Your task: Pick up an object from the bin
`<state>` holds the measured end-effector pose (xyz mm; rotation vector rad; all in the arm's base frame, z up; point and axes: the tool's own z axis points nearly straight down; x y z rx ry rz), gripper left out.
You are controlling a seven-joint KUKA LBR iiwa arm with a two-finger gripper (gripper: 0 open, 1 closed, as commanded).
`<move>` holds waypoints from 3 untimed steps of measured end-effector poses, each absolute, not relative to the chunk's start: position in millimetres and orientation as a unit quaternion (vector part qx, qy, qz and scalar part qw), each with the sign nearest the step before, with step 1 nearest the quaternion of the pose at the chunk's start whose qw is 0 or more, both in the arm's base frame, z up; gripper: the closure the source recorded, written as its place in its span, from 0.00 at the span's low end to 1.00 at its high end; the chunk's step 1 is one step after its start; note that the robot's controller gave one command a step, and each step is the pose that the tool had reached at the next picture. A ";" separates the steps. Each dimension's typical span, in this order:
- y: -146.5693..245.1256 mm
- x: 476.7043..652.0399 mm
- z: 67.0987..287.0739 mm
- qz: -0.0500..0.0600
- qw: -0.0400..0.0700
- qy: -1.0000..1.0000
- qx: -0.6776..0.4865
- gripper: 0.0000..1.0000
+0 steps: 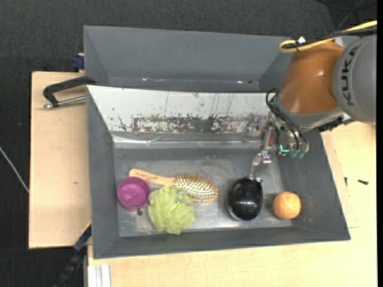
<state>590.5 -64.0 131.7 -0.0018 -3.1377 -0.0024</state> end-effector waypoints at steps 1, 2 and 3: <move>-63.9 591.7 135.7 0.000 -0.001 -1.000 0.000 0.00; -48.0 570.8 107.8 0.001 -0.006 -0.994 0.113 0.00; -40.3 547.5 103.5 0.004 -0.013 -0.984 0.178 0.00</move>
Offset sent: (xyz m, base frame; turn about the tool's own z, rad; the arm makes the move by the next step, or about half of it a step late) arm -0.0489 0.0339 -0.0617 -0.4733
